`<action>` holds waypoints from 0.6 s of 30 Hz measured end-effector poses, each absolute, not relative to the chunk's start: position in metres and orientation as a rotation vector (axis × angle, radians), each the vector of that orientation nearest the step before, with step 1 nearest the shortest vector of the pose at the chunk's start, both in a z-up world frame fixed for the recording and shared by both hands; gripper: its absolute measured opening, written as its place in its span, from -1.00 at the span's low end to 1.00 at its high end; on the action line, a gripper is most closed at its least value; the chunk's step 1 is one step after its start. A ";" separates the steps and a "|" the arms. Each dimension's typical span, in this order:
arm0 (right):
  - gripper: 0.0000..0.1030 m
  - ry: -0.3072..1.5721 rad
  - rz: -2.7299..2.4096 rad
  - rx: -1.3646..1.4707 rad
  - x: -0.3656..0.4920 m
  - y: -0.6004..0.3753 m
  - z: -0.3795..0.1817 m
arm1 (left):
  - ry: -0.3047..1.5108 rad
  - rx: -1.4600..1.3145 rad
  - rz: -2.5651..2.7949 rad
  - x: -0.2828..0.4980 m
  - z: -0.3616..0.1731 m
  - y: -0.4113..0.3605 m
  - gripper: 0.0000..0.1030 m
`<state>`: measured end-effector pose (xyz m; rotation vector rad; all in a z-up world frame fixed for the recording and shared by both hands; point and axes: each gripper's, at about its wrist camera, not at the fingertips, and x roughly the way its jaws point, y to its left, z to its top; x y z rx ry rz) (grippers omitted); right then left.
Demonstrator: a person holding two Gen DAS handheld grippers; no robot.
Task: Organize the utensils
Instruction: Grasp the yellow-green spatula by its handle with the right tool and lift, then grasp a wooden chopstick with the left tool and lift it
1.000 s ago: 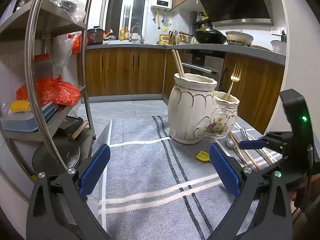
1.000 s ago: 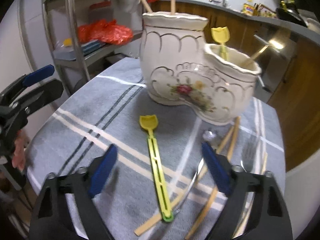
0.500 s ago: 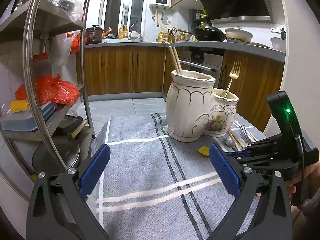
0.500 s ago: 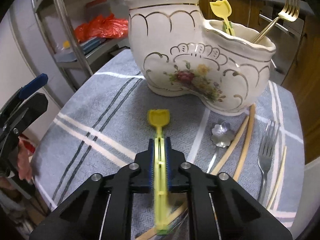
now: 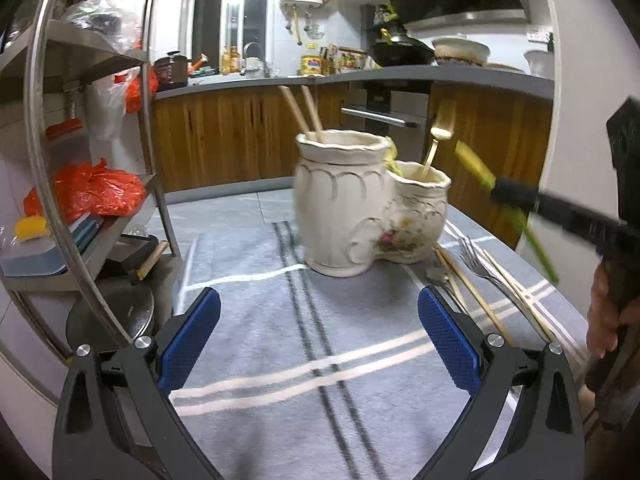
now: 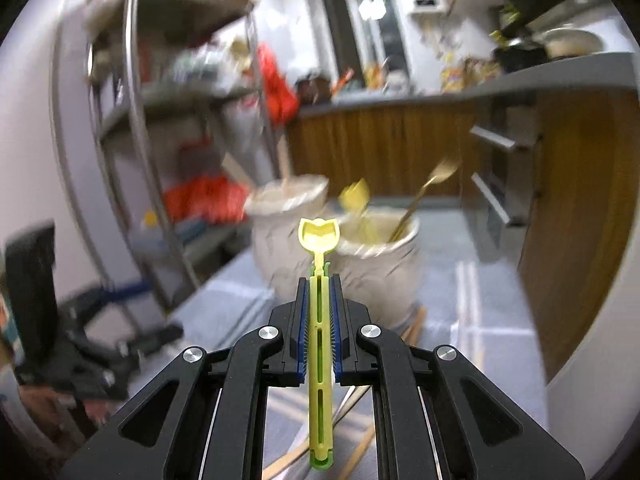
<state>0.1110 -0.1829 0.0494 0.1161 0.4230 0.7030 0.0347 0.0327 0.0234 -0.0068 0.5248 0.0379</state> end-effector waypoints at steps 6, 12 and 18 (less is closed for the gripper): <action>-0.80 0.365 0.602 0.219 0.124 -0.220 0.050 | 0.587 0.011 -0.037 0.048 0.016 0.000 0.89; -0.80 0.392 0.555 0.212 0.131 -0.231 0.044 | 0.655 0.048 -0.100 0.067 0.009 -0.037 0.89; -0.80 0.395 0.540 0.233 0.133 -0.249 0.042 | 0.717 0.055 -0.131 0.084 0.001 -0.058 0.80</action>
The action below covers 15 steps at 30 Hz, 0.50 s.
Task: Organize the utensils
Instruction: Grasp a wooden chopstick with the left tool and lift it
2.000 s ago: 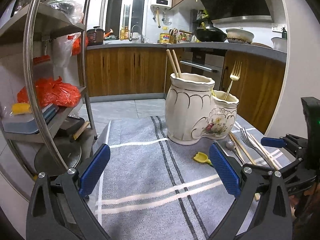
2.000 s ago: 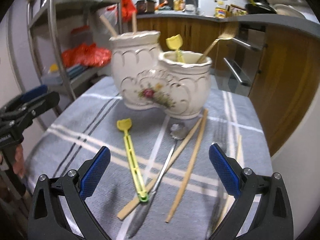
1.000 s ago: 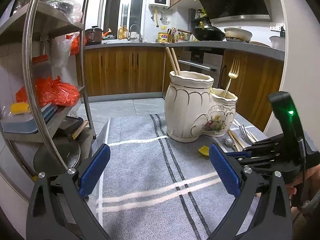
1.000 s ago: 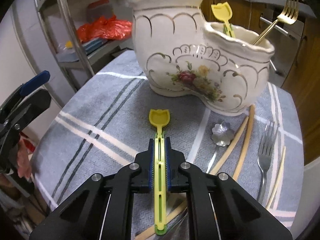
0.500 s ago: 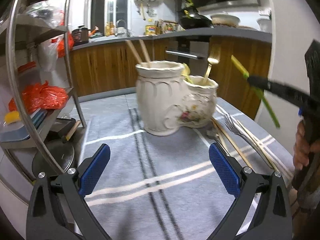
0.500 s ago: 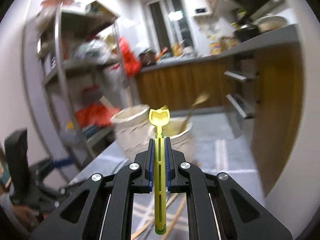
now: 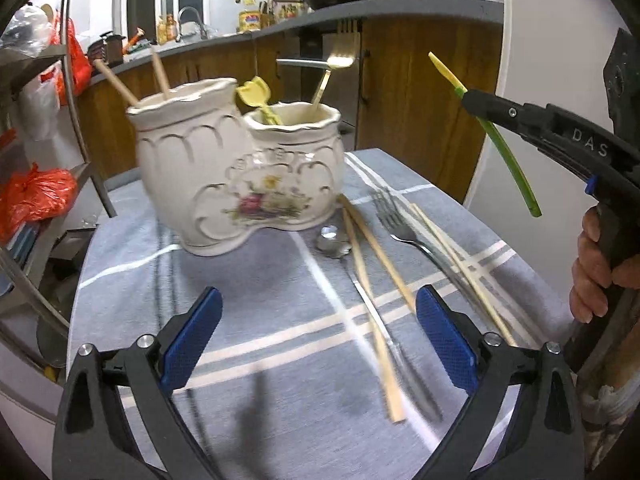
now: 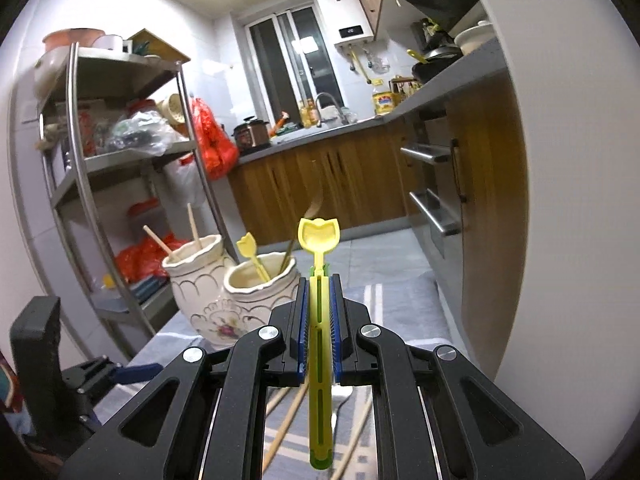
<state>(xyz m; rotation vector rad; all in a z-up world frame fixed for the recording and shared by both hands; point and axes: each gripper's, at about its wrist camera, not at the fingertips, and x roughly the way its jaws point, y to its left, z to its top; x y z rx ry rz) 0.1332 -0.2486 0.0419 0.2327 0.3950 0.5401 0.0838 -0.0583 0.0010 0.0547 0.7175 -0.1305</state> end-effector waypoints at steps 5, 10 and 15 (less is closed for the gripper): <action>-0.80 0.404 0.527 0.256 0.135 -0.255 0.043 | 0.767 0.038 -0.208 0.098 0.002 -0.081 0.49; -0.80 0.387 0.522 0.258 0.132 -0.262 0.048 | 0.802 0.045 -0.289 0.116 0.006 -0.113 0.28; -0.80 0.365 0.528 0.256 0.129 -0.268 0.051 | 0.851 0.090 -0.365 0.141 0.000 -0.148 -0.13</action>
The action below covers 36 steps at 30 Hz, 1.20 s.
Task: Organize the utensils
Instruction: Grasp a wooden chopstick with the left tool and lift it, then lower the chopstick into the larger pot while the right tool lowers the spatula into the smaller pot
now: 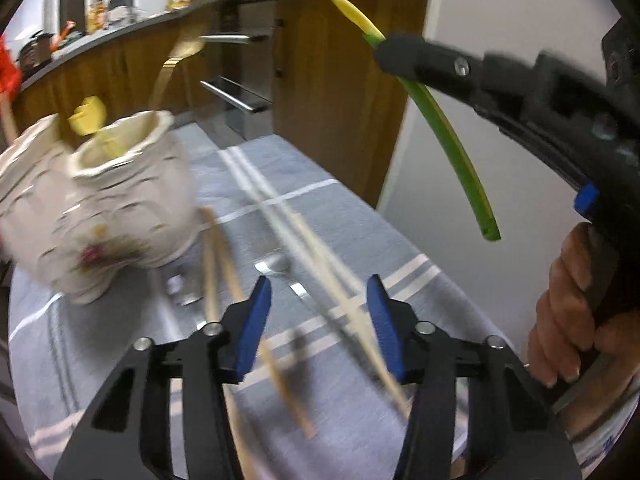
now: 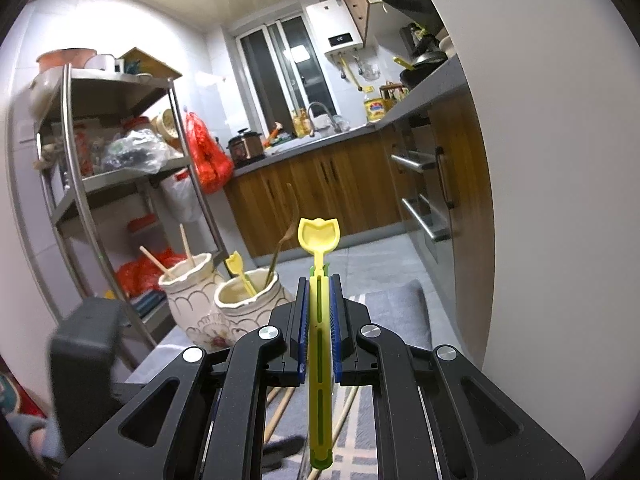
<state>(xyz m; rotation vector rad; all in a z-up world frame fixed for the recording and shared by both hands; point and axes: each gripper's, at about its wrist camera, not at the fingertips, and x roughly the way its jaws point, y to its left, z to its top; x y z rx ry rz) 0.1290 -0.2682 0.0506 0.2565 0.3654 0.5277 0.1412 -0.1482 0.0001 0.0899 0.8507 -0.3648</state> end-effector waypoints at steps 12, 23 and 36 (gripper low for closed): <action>-0.80 0.370 0.516 0.308 0.133 -0.285 0.048 | 0.952 0.226 -0.365 0.165 -0.025 -0.180 -0.68; -0.80 0.362 0.504 0.322 0.133 -0.289 0.049 | 0.895 0.162 -0.359 0.158 -0.014 -0.166 -0.92; -0.80 0.354 0.543 0.305 0.128 -0.272 0.051 | 0.553 0.016 -0.359 0.106 0.063 -0.080 -0.92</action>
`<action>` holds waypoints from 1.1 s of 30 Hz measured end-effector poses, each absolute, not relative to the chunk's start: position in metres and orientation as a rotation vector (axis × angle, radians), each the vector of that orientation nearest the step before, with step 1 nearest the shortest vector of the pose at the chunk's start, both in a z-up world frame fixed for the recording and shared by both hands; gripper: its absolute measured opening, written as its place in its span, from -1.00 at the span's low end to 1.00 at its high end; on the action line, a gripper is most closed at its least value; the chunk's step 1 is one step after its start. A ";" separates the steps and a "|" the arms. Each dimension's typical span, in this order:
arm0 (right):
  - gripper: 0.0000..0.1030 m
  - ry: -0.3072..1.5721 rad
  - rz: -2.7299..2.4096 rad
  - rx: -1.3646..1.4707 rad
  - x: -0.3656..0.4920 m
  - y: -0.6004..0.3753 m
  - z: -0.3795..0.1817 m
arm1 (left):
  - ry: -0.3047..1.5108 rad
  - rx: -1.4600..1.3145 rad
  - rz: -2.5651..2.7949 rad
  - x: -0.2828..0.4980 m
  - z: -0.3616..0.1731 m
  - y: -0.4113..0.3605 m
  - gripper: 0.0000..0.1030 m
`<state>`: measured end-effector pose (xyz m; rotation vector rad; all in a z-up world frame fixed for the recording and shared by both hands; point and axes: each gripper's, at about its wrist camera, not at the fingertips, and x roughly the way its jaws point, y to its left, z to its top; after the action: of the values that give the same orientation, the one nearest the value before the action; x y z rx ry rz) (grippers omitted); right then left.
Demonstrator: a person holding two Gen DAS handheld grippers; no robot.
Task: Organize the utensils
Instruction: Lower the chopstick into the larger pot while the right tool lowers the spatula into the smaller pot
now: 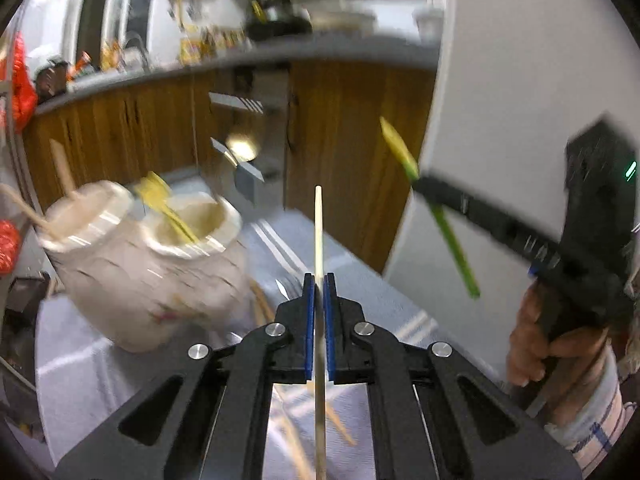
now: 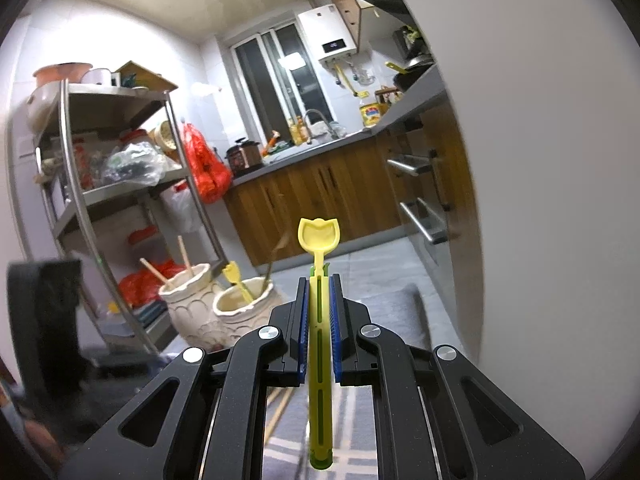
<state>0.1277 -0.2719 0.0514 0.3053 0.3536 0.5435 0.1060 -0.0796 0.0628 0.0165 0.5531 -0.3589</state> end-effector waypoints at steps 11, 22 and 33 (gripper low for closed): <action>-0.80 0.281 0.632 0.293 0.156 -0.213 0.086 | 0.256 -0.135 -0.269 0.100 0.122 0.023 -0.92; -0.80 0.251 0.708 0.355 0.219 -0.153 0.090 | 0.151 -0.149 -0.161 0.179 0.133 0.042 -0.92; -0.80 0.273 0.652 0.299 0.233 -0.122 0.056 | 0.123 0.023 -0.099 0.198 0.105 0.015 -0.92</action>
<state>0.2326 -0.1225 0.0564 0.2986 0.2733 0.6522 0.1982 0.0152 0.1055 0.0227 0.1227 -0.0993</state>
